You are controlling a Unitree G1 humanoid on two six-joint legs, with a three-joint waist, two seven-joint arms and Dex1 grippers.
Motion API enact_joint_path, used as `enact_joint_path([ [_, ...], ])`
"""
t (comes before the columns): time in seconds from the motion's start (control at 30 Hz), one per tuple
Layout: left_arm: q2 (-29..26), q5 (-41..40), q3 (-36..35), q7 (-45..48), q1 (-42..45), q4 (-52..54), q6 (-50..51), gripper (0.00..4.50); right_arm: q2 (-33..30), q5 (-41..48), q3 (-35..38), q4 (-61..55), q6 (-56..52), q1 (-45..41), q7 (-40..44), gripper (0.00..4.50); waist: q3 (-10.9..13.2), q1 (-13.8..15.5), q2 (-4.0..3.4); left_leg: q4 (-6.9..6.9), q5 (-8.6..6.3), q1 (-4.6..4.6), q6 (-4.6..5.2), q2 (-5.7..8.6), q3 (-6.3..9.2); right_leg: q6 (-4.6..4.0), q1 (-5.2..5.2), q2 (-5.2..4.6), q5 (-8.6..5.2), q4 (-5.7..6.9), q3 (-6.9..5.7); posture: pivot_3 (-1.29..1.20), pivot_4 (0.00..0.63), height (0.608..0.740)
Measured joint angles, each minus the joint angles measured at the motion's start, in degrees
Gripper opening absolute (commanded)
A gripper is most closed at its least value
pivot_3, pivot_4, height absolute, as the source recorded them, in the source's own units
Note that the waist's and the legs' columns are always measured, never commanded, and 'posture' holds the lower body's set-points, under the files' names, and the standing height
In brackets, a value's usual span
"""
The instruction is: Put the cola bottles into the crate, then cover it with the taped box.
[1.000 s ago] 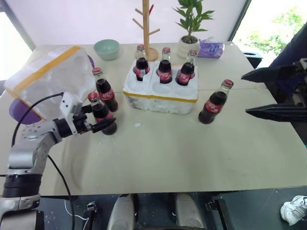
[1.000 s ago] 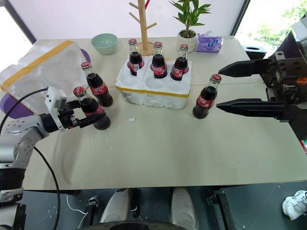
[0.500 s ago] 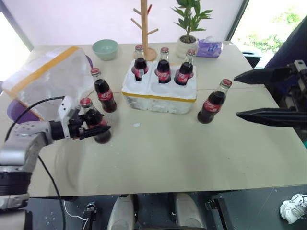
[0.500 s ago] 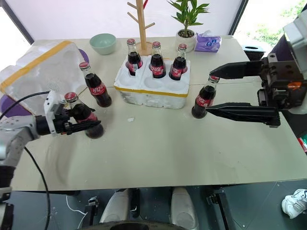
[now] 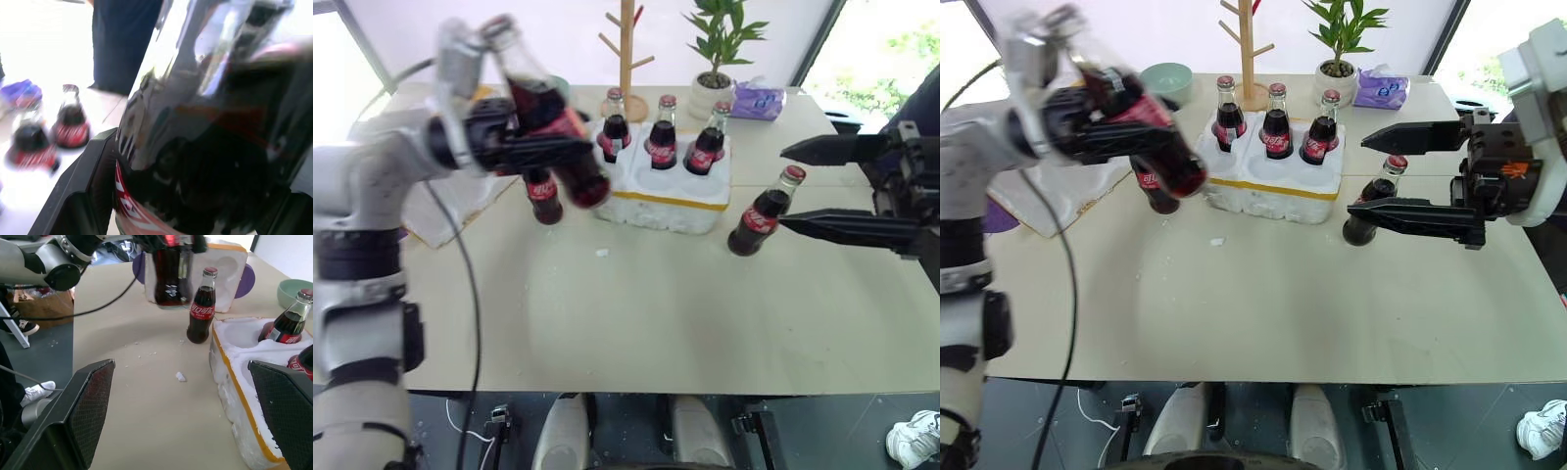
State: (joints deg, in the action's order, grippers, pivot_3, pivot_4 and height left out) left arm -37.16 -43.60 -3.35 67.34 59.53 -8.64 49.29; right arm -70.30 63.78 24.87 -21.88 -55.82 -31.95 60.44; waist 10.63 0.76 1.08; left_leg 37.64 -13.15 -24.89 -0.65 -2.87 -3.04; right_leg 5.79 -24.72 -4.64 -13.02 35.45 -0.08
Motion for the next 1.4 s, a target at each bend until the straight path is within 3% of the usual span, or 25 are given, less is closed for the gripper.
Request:
enact_joint_path([
  [0.17, 13.53, 12.34, 5.82, -11.89, 8.42, -12.91, -11.07, 2.81, -0.05, -1.91, 0.04, -0.59, 0.25, 1.66, -2.54, 4.50, 0.01, -0.13, 0.01, 0.21, -0.02, -0.08, 0.04, 0.00, 0.02, 0.03, 0.00, 0.00, 0.02, 0.05, 0.01, 0.00, 0.150, 0.740],
  [0.27, 17.70, 17.12, 6.54, -14.79, 11.70, -22.69, -17.54, 2.81, 0.10, -3.67, 0.08, -0.68, 1.36, 2.63, -4.12, 4.50, 0.01, -0.52, 0.00, 0.25, -0.04, -0.31, 0.07, 0.00, 0.02, 0.09, -0.25, 0.03, 0.05, 0.06, 0.03, 0.00, 0.150, 0.740],
  [0.43, 19.93, 24.45, 9.40, -12.97, 14.14, -32.34, -25.74, 2.81, 0.09, -9.85, -0.31, -0.69, 3.91, 7.59, -5.12, 4.50, 0.01, -0.06, 0.00, 0.29, -0.03, -0.53, 0.08, 0.00, 0.03, 0.19, -0.57, 0.03, 0.05, 0.39, 0.02, 0.00, 0.150, 0.740],
  [0.63, 22.47, 29.98, 11.78, -8.72, 14.97, -39.87, -33.57, 2.81, 0.72, -11.20, 0.33, -0.14, 4.06, 8.86, -5.63, 4.50, 0.04, 0.01, 0.00, 0.43, -0.04, -0.57, 0.08, 0.01, 0.04, 0.15, -0.58, 0.00, 0.03, 0.46, 0.02, 0.00, 0.150, 0.740],
  [1.0, 28.95, 36.39, 10.52, -15.66, 16.75, -57.78, -41.60, 2.81, 4.18, -13.52, -0.77, 2.25, 4.56, 8.52, -10.01, 4.50, 0.04, 0.00, 0.00, 0.47, -0.06, -0.54, 0.12, 0.02, 0.06, 0.19, -0.55, -0.01, 0.04, 0.53, 0.02, 0.00, 0.150, 0.740],
  [1.03, 29.07, 36.88, 10.42, -16.24, 17.12, -58.43, -42.15, 3.32, 4.37, -13.52, -1.05, 2.38, 4.56, 8.24, -10.34, 4.50, 0.03, 0.00, 0.00, 0.47, -0.06, -0.51, 0.12, 0.02, 0.06, 0.19, -0.53, -0.01, 0.04, 0.55, 0.02, 0.00, 0.150, 0.740],
  [1.07, 29.26, 36.98, 10.24, -16.63, 17.18, -58.90, -42.35, 3.89, 4.44, -13.52, -1.29, 2.41, 4.56, 8.00, -10.59, 4.50, 0.02, -0.01, -0.02, 0.48, -0.06, -0.50, 0.12, 0.02, 0.06, 0.19, -0.53, -0.01, 0.04, 0.57, 0.02, 0.00, 0.150, 0.740],
  [1.13, 29.36, 36.88, 9.05, -15.92, 17.14, -59.01, -42.65, 4.46, 4.69, -13.53, -1.55, 2.41, 4.56, 7.75, -11.03, 4.50, 0.02, -0.01, -0.02, 0.48, -0.06, -0.49, 0.12, 0.02, 0.07, 0.17, -0.52, -0.01, 0.03, 0.58, 0.02, 0.00, 0.150, 0.740],
  [1.23, 27.60, 34.62, 7.24, -8.91, 14.68, -53.71, -39.98, 4.46, 5.78, -13.44, -1.66, 2.34, 4.54, 7.34, -11.86, 4.50, 0.02, -0.17, -0.01, 0.49, -0.06, -0.50, 0.12, 0.02, 0.05, 0.17, -0.53, -0.01, 0.03, 0.57, 0.03, 0.00, 0.150, 0.740],
  [1.4, 16.43, 20.60, 1.37, 3.48, 3.00, -24.86, -20.40, 4.46, 6.77, -13.29, -1.49, 1.84, 4.07, 8.51, -12.72, 4.50, 0.02, -1.46, -0.05, 0.39, -0.05, -0.48, 0.12, -0.07, 0.19, 0.18, -0.62, 0.09, 0.03, 0.78, 0.01, 0.00, 0.150, 0.740],
])
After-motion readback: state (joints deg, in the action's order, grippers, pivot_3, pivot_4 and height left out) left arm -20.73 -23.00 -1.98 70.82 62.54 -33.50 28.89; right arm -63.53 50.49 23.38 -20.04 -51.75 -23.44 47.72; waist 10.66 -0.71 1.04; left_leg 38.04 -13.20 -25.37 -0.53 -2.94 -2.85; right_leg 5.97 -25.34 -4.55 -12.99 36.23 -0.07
